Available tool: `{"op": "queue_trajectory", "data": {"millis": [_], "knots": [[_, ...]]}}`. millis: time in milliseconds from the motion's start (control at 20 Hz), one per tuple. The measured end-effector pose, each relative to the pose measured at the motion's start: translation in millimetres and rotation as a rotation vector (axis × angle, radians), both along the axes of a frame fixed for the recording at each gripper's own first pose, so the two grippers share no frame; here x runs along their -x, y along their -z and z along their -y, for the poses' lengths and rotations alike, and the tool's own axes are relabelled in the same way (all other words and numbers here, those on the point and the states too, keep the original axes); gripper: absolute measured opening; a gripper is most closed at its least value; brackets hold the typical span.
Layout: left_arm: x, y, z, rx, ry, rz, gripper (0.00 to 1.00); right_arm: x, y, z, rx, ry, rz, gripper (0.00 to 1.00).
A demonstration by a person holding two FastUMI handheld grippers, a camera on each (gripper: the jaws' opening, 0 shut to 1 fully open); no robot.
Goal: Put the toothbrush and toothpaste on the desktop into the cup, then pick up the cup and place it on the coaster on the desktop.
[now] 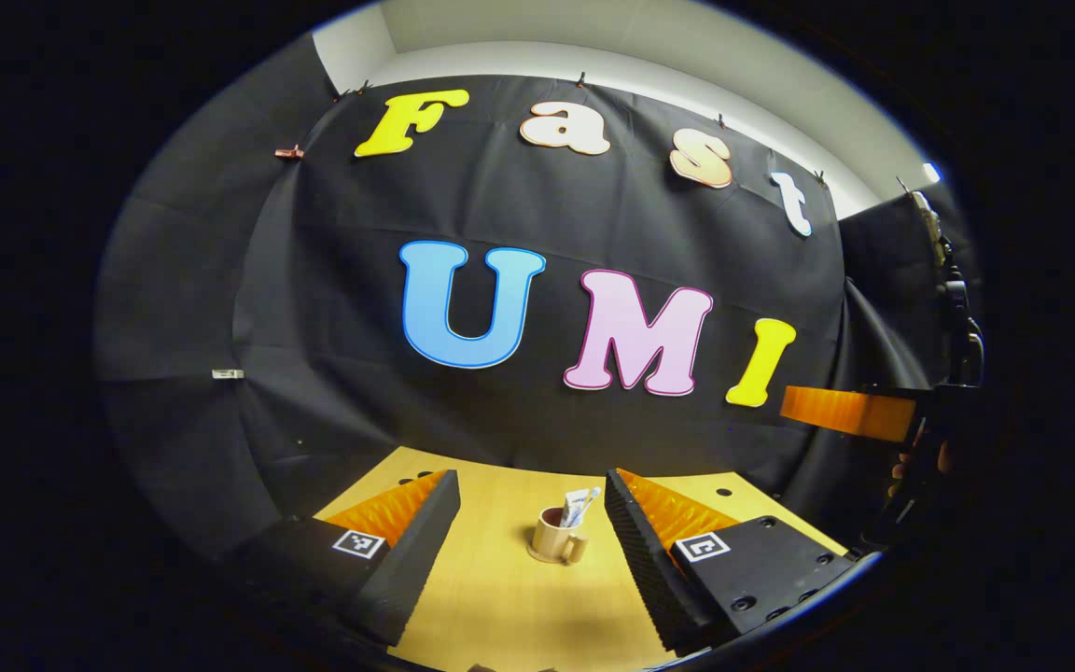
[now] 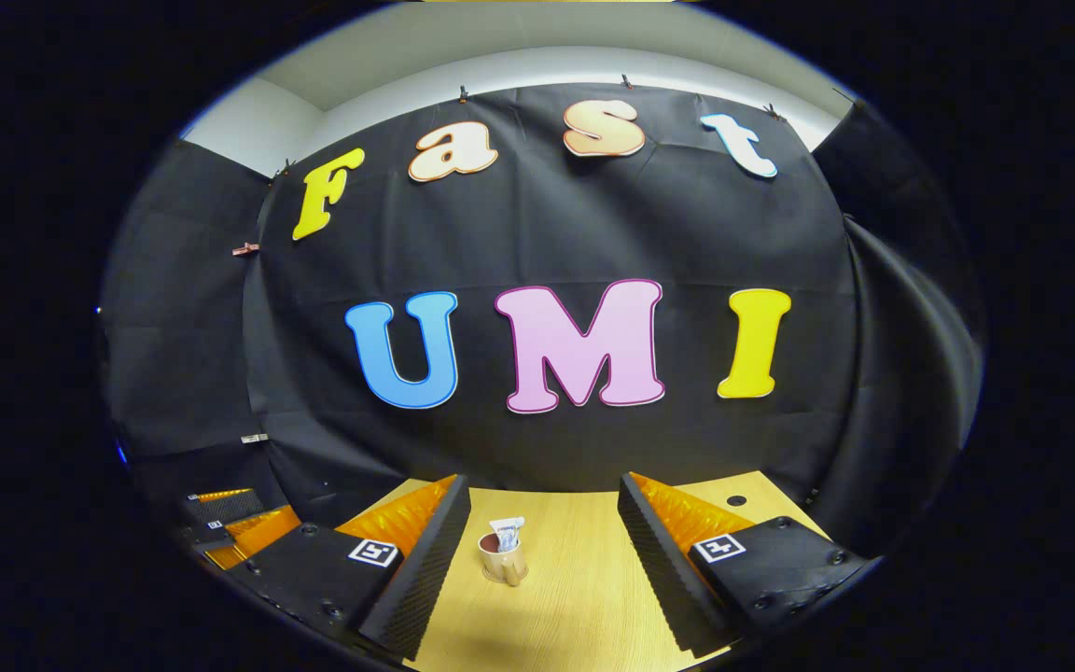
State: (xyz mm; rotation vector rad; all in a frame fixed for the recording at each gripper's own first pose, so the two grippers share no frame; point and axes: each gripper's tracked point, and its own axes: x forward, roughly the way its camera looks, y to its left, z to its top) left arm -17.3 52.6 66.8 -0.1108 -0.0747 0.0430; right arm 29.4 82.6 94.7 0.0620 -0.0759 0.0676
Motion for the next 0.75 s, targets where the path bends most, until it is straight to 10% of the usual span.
{"op": "queue_trajectory", "data": {"millis": [750], "knots": [[14, 41, 5, 0.015, 0.010, -0.073, 0.97, 35, 115, -15, 0.069, 0.042, -0.186, 0.98]]}}
